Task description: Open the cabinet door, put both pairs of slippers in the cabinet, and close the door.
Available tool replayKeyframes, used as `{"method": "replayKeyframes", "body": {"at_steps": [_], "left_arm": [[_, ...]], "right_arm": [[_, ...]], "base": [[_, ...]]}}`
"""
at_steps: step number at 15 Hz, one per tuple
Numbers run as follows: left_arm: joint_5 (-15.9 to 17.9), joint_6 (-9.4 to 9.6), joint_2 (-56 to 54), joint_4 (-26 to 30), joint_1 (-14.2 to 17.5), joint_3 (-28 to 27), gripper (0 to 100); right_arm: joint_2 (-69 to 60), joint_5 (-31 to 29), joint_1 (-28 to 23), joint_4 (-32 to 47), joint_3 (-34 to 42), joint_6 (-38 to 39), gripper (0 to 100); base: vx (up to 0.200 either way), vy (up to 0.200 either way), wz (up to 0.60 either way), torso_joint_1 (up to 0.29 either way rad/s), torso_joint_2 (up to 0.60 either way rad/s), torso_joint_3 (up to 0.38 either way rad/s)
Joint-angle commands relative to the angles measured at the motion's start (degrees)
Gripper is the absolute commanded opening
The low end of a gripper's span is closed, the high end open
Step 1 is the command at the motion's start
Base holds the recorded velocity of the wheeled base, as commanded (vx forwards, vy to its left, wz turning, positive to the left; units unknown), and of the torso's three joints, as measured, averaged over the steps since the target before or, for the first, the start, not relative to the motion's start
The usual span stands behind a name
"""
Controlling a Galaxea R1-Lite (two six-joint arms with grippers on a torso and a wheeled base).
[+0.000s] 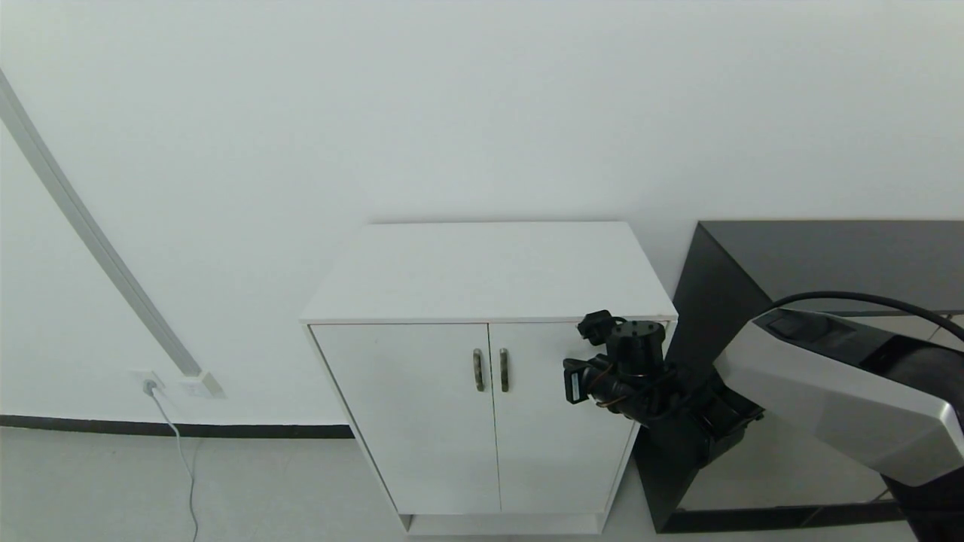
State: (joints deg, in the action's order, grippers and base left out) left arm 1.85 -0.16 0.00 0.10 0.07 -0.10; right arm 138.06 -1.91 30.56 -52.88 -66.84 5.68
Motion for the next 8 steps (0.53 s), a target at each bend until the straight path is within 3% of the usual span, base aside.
{"method": "replayKeyframes", "body": {"at_steps": [1,8], "left_arm": [[0.0,-0.02,0.0,0.0,0.0,0.0,0],[0.0,-0.02,0.0,0.0,0.0,0.0,0]], "right_arm": [[-0.1,0.0,0.0,0.0,0.0,-0.1,0],[0.2,0.0,-0.1,0.0,-0.4,-0.1,0]], "base": [[0.000,0.000,0.00,0.000,0.00,0.000],[0.000,0.000,0.00,0.000,0.00,0.000]]}}
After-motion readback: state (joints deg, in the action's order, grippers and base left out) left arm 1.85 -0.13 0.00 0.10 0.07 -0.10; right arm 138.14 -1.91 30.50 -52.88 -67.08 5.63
